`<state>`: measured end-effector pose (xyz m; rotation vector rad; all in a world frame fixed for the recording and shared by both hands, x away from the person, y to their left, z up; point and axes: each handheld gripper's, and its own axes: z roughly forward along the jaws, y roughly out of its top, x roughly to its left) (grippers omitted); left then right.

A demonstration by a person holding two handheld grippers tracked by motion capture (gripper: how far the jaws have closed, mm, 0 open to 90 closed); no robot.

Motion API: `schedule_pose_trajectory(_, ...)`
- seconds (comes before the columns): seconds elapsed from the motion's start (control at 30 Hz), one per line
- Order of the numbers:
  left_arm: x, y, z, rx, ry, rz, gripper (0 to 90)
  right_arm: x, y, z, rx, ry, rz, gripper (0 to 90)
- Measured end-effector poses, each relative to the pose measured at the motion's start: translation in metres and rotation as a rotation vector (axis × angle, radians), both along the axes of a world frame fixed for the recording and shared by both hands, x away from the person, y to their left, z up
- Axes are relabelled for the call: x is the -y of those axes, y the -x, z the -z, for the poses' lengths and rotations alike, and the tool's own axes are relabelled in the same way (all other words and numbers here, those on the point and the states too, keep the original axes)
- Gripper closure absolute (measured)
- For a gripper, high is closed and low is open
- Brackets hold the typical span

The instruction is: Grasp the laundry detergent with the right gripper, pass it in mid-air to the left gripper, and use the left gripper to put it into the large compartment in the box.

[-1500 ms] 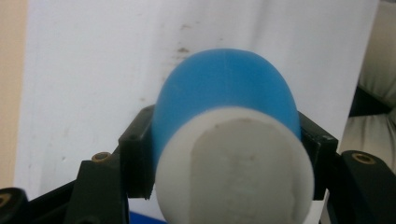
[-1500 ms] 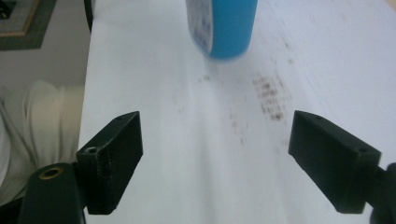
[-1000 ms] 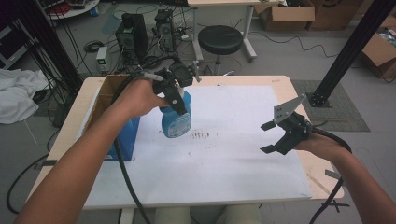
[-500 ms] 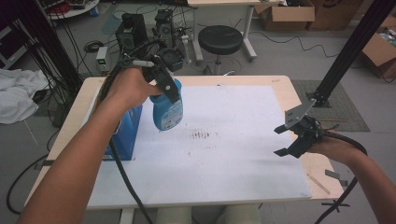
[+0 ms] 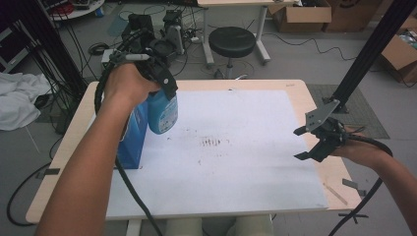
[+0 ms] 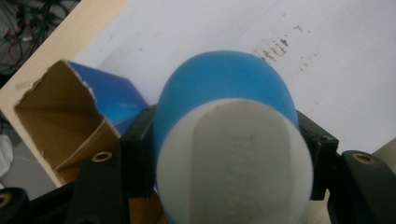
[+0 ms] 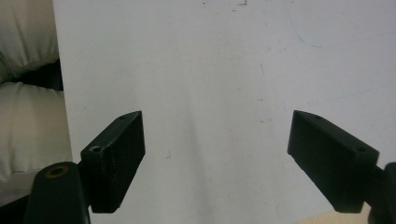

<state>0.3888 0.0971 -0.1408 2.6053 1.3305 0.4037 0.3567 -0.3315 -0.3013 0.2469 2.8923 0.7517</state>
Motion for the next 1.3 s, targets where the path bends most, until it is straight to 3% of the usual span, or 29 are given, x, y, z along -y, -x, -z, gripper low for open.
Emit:
schedule_pose_trajectory(0.13, -0.008, -0.001, -0.006, 0.003, 0.005, -0.061, 38.0, 0.000, -0.001, 0.000, 0.004, 0.003, -0.014, 19.0)
schedule_pose_trajectory(0.4, -0.030, -0.003, -0.017, 0.019, 0.061, -0.209, 38.0, 0.001, -0.005, -0.004, 0.005, 0.021, -0.032, 19.2)
schedule_pose_trajectory(0.43, -0.030, -0.003, -0.017, 0.019, 0.061, -0.209, 38.0, 0.002, -0.006, -0.005, 0.006, 0.021, -0.034, 19.1)
schedule_pose_trajectory(0.63, -0.056, 0.001, -0.028, 0.088, 0.125, -0.325, 38.1, 0.001, -0.006, -0.008, 0.009, 0.041, -0.035, 19.2)
schedule_pose_trajectory(0.73, -0.066, 0.003, -0.032, 0.095, 0.103, -0.356, 38.1, 0.000, -0.006, -0.007, 0.014, 0.040, -0.034, 19.2)
schedule_pose_trajectory(0.83, -0.077, 0.005, -0.035, 0.114, 0.117, -0.407, 38.0, -0.002, -0.005, -0.006, 0.015, 0.051, -0.037, 19.4)
schedule_pose_trajectory(1.3, -0.119, 0.014, -0.032, 0.135, 0.131, -0.483, 38.1, -0.005, -0.005, -0.005, 0.017, 0.052, -0.033, 19.6)
